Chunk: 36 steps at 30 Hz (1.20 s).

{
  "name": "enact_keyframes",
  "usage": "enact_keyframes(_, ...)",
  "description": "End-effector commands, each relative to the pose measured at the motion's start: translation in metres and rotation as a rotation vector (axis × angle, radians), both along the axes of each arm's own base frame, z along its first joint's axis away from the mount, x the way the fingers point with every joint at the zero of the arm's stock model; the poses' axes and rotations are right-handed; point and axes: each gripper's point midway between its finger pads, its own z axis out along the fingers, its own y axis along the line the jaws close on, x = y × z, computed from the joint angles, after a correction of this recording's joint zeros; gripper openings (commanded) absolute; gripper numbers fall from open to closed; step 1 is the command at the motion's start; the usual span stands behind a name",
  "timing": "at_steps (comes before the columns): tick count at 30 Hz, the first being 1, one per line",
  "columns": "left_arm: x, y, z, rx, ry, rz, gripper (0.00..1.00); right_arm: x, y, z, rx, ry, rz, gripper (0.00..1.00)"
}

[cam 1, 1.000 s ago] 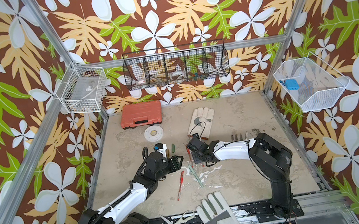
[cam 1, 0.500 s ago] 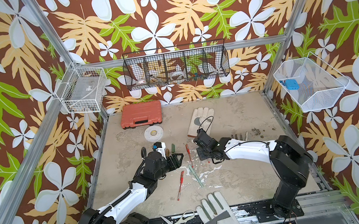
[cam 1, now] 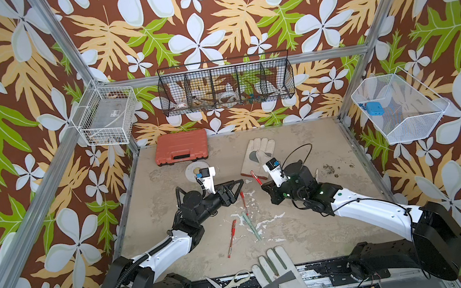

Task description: Open the pen caps

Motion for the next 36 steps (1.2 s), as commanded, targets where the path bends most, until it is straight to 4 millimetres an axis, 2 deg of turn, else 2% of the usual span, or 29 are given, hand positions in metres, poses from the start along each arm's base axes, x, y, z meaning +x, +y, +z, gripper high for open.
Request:
enact_keyframes(1,-0.008,0.001,0.028,-0.041,-0.125,-0.019,0.72,-0.010,0.018,0.024,0.107,-0.089,0.116,0.00)
enact_keyframes(4,-0.009,0.004,0.022,-0.025,-0.114,-0.002,0.71,-0.021,0.023,0.026,0.136,-0.114,0.162,0.00)
enact_keyframes(10,-0.014,-0.004,0.016,-0.051,-0.084,-0.065,0.61,-0.034,0.031,0.031,0.151,-0.150,0.210,0.00)
enact_keyframes(12,-0.014,-0.007,0.013,-0.050,-0.075,-0.079,0.56,-0.034,0.030,0.031,0.151,-0.154,0.207,0.00)
enact_keyframes(17,-0.018,-0.009,0.016,-0.064,-0.086,-0.103,0.53,-0.034,0.036,0.028,0.146,-0.145,0.222,0.00)
enact_keyframes(22,-0.019,-0.010,0.016,-0.061,-0.085,-0.113,0.52,-0.044,0.046,0.030,0.139,-0.161,0.264,0.00)
enact_keyframes(26,-0.017,-0.009,0.012,-0.056,-0.077,-0.102,0.47,-0.050,0.051,0.031,0.138,-0.167,0.288,0.00)
enact_keyframes(31,-0.018,-0.009,0.013,-0.058,-0.080,-0.103,0.37,-0.055,0.054,0.028,0.134,-0.158,0.311,0.00)
enact_keyframes(36,-0.018,-0.009,0.013,-0.058,-0.077,-0.107,0.20,-0.056,0.056,0.025,0.126,-0.154,0.316,0.00)
